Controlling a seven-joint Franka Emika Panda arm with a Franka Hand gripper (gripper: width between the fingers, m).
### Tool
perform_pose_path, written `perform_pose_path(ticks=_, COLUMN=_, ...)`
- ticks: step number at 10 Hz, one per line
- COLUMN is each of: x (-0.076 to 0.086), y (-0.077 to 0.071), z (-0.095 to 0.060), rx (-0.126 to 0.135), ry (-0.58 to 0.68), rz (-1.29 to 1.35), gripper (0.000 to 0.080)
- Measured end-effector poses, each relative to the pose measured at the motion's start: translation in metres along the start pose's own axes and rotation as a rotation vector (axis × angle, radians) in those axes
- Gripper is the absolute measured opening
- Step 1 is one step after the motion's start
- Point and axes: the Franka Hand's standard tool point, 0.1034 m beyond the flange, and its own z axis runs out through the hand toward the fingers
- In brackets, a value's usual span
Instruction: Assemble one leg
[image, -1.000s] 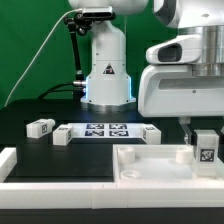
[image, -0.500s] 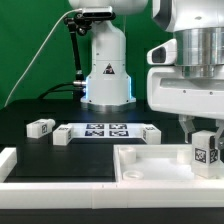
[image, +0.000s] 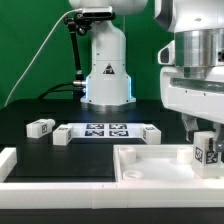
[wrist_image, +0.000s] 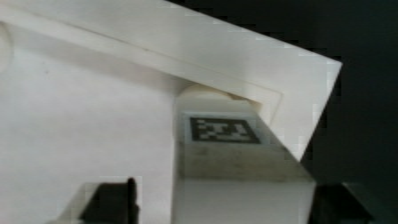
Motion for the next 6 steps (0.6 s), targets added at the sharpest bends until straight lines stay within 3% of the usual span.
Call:
perform_pose_path(ticks=1, x=-0.0002, y=0.0008, z=0.0004, rx=-0.005, ry=-0.002, rz=-0.052, gripper=0.0503)
perform_pose_path(ticks=2, x=-0.0002, y=0.0011, z=0.0009, rx=-0.007, ry=0.000, rz=-0.163, gripper=0.0618)
perform_pose_path(ticks=6, x=-0.0030, y=0.0002, z=0.0010, rx=-0.006, ry=-0.003, rz=-0.590, gripper=0.0648)
